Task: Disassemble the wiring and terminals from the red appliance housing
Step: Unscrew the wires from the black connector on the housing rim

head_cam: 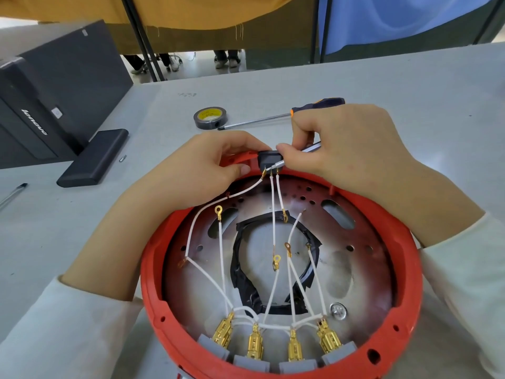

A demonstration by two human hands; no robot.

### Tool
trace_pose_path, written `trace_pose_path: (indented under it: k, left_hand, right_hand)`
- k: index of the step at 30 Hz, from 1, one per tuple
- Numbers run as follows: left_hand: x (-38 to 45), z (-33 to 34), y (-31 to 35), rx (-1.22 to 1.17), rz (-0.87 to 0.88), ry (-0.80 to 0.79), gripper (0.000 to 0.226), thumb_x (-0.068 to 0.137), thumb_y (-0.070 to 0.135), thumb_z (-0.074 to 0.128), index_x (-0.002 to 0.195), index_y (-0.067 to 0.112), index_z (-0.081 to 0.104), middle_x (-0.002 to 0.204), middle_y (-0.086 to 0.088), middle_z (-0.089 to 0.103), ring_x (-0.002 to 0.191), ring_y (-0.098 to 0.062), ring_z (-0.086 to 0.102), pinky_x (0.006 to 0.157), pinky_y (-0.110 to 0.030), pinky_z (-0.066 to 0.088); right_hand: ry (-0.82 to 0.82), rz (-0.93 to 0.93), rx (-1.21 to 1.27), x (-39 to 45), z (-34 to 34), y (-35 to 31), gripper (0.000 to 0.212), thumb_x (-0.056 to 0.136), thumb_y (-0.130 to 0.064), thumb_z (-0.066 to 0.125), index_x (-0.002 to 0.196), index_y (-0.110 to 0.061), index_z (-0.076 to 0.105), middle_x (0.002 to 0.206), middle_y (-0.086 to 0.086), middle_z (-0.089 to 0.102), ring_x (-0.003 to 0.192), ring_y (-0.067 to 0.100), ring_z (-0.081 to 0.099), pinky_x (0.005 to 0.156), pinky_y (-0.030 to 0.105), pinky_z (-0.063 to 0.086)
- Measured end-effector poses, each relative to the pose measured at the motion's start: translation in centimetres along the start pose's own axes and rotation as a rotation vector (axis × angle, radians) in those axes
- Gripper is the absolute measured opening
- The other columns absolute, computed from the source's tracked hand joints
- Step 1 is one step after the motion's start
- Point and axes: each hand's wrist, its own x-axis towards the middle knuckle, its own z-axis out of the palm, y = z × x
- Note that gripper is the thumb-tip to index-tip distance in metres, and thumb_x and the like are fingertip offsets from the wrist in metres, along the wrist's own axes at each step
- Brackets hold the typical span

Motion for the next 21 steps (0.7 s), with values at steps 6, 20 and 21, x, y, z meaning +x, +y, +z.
trace_pose_path:
  k: [6,20,21]
  left_hand:
    - [0.0,0.0,0.1,0.016,-0.007,0.007,0.036,0.09,0.003,0.056,0.113,0.03,0.063,0.105,0.022,0.066,0.098,0.01,0.059,0.091,-0.007,0.04]
    - [-0.2,0.1,0.5,-0.038,-0.019,-0.008,0.028,0.09,0.022,0.062,0.117,0.024,0.064,0.112,0.016,0.066,0.107,0.004,0.058,0.103,-0.026,0.041]
    - [-0.2,0.1,0.6,-0.027,-0.019,-0.008,0.028,0.09,0.026,0.061,0.118,0.025,0.063,0.112,0.016,0.066,0.107,0.004,0.058,0.103,-0.027,0.041]
  right_hand:
    - [-0.033,-0.009,0.007,0.0,0.1,-0.4,0.028,0.079,-0.05,0.059,0.063,-0.028,0.049,0.053,-0.012,0.043,0.053,0.003,0.041,0.053,0.019,0.026]
    - [-0.08,0.047,-0.007,-1.4,-1.5,-0.6,0.03,0.073,-0.064,0.048,0.066,-0.035,0.049,0.053,-0.017,0.043,0.053,-0.001,0.041,0.052,0.019,0.02]
    - [-0.093,0.032,-0.024,-1.4,-1.4,-0.7,0.029,0.074,-0.063,0.048,0.068,-0.035,0.051,0.054,-0.017,0.044,0.054,-0.001,0.04,0.053,0.018,0.019]
